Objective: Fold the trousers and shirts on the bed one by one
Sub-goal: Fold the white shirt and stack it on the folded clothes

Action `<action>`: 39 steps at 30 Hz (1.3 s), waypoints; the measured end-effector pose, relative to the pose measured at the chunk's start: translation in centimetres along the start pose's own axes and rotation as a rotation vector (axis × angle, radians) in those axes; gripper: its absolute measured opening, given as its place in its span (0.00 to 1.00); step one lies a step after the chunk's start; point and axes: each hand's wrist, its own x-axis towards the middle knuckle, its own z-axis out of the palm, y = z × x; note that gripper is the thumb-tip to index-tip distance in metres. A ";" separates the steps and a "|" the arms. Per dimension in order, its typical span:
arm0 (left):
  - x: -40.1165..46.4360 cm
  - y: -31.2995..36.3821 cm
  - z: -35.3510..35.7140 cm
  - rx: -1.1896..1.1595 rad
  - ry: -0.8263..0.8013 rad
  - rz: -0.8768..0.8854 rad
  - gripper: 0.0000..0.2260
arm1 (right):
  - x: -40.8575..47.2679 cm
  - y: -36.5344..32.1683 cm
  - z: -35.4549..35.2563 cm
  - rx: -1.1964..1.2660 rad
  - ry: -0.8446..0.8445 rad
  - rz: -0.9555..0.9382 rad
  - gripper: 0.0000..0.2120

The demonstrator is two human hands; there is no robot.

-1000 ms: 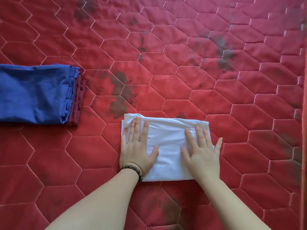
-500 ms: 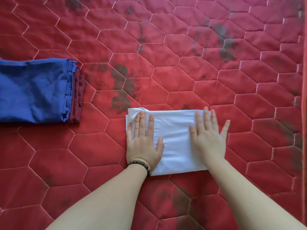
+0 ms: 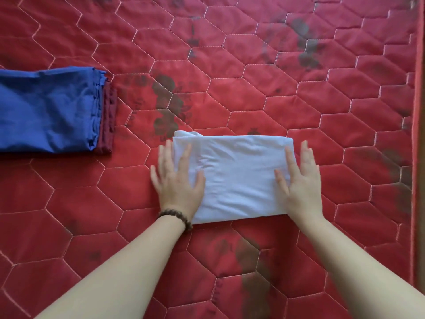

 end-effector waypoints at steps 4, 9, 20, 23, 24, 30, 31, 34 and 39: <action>-1.1 -0.9 -1.3 -0.185 0.009 -0.100 0.26 | -0.3 0.1 -0.5 0.061 -0.064 0.143 0.32; -0.6 -0.6 -2.0 -0.376 -0.210 -0.229 0.25 | 0.4 -0.1 -1.4 0.188 -0.286 0.257 0.40; -1.9 -3.0 -7.3 -0.306 -0.323 -0.164 0.23 | -4.6 -4.2 -2.6 0.389 -0.344 0.163 0.24; -0.9 -5.5 -10.6 -0.274 -0.305 -0.108 0.24 | -5.5 -8.5 -2.1 0.441 -0.270 0.143 0.22; -0.2 -6.7 -11.9 -0.265 -0.288 -0.085 0.24 | -5.5 -10.2 -1.7 0.458 -0.247 0.137 0.22; 5.4 -14.7 -21.5 -0.227 -0.172 -0.027 0.24 | -3.8 -23.7 0.8 0.492 -0.137 0.120 0.22; 6.7 -16.2 -23.0 -0.222 -0.156 -0.022 0.24 | -3.1 -26.1 1.4 0.500 -0.117 0.112 0.22; 10.3 -20.5 -27.0 -0.216 -0.118 -0.014 0.25 | -1.0 -32.9 3.0 0.503 -0.081 0.066 0.23; 16.0 -26.2 -30.8 -0.195 -0.107 -0.023 0.25 | 2.5 -41.2 5.8 0.494 -0.100 0.042 0.23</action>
